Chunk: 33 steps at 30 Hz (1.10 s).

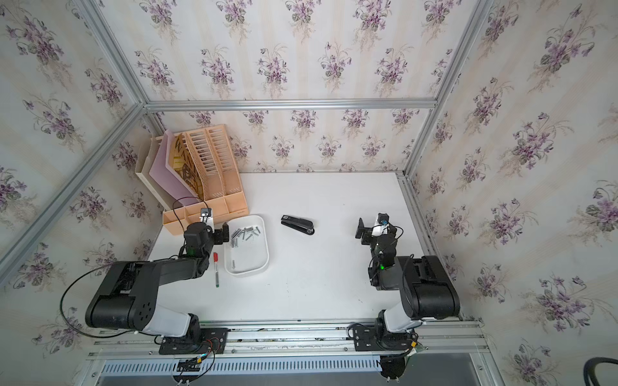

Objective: Take out the screws from the storage box
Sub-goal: Pick up the storage box at the center of the board.

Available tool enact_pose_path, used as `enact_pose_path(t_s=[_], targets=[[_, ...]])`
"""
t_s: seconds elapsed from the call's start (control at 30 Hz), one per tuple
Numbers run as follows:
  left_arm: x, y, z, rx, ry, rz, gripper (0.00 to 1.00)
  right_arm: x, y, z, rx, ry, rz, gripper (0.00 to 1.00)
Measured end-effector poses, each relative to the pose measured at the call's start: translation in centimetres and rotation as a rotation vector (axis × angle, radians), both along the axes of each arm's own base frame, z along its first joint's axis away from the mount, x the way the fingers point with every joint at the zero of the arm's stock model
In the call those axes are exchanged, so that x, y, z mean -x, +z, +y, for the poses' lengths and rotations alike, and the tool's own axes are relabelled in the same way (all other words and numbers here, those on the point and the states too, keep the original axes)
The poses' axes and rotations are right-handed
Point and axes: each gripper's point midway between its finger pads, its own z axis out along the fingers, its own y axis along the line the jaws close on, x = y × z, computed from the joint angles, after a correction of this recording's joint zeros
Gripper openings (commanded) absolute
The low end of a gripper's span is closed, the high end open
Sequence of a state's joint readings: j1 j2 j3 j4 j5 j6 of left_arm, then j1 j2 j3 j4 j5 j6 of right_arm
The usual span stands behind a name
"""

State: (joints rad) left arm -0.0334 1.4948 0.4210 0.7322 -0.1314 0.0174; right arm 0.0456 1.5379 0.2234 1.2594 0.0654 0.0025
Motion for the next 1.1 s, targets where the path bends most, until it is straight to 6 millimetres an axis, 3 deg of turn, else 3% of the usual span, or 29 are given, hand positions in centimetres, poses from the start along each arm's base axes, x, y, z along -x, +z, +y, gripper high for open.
enact_pose_path(t_s=[0.83, 0.9, 1.03, 1.1], targets=[[0.0, 0.0, 0.0, 0.001, 0.0, 0.0, 0.99, 0.0, 0.2, 0.4, 0.004, 0.006, 0.003, 1.0], [0.0, 0.0, 0.0, 0.001, 0.0, 0.0, 1.0, -0.6, 1.3, 0.8, 0.013, -0.008, -0.001, 1.0], [0.1, 0.9, 0.5, 0.002, 0.032, -0.019, 0.99, -4.5, 6.8, 3.1, -0.005, -0.042, -0.012, 1.0], [0.3, 1.1, 0.7, 0.001, 0.042, -0.025, 0.99, -6.0, 8.6, 3.8, -0.056, -0.043, 0.012, 1.0]])
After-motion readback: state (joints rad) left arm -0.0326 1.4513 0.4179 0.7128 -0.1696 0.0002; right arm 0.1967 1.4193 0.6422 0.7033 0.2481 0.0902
